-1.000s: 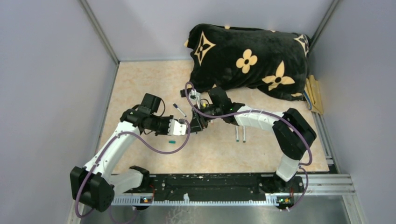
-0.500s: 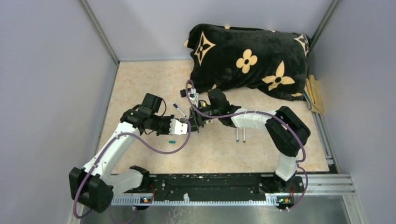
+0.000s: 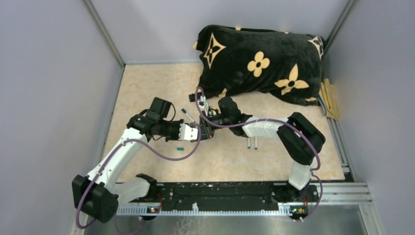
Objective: Open the pen caps
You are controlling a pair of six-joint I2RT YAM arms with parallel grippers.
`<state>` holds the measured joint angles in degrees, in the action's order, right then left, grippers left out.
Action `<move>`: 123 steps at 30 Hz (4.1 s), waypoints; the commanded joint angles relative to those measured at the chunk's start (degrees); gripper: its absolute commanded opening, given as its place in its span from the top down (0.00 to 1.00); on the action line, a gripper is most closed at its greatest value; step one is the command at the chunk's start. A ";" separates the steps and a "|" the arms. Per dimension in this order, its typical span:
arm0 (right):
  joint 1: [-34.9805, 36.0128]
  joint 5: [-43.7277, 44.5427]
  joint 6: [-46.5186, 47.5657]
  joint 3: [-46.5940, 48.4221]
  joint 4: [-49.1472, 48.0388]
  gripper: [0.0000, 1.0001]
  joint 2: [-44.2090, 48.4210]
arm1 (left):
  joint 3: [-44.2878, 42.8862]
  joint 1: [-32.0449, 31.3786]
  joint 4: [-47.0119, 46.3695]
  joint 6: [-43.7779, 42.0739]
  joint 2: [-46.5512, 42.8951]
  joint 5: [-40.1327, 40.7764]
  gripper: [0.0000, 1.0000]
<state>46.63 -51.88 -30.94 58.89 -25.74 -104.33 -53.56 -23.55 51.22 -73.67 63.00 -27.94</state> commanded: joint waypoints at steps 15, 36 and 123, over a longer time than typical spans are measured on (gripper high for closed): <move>-2.72 11.49 11.39 -9.73 17.85 1.00 14.89 | 4.41 -0.18 -6.69 -2.86 -1.79 15.90 1.00; -4.45 13.47 12.72 -14.92 22.11 1.00 21.85 | 6.62 3.25 -8.71 -8.23 -2.23 24.00 0.68; -1.14 0.81 -13.43 -4.09 -11.34 1.00 3.04 | -2.13 -3.02 -1.10 -0.62 -0.67 1.62 1.00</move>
<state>45.47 -51.03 -44.82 54.72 -34.33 -100.82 -56.27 -26.26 49.84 -73.65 63.61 -26.39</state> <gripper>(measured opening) 0.118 0.203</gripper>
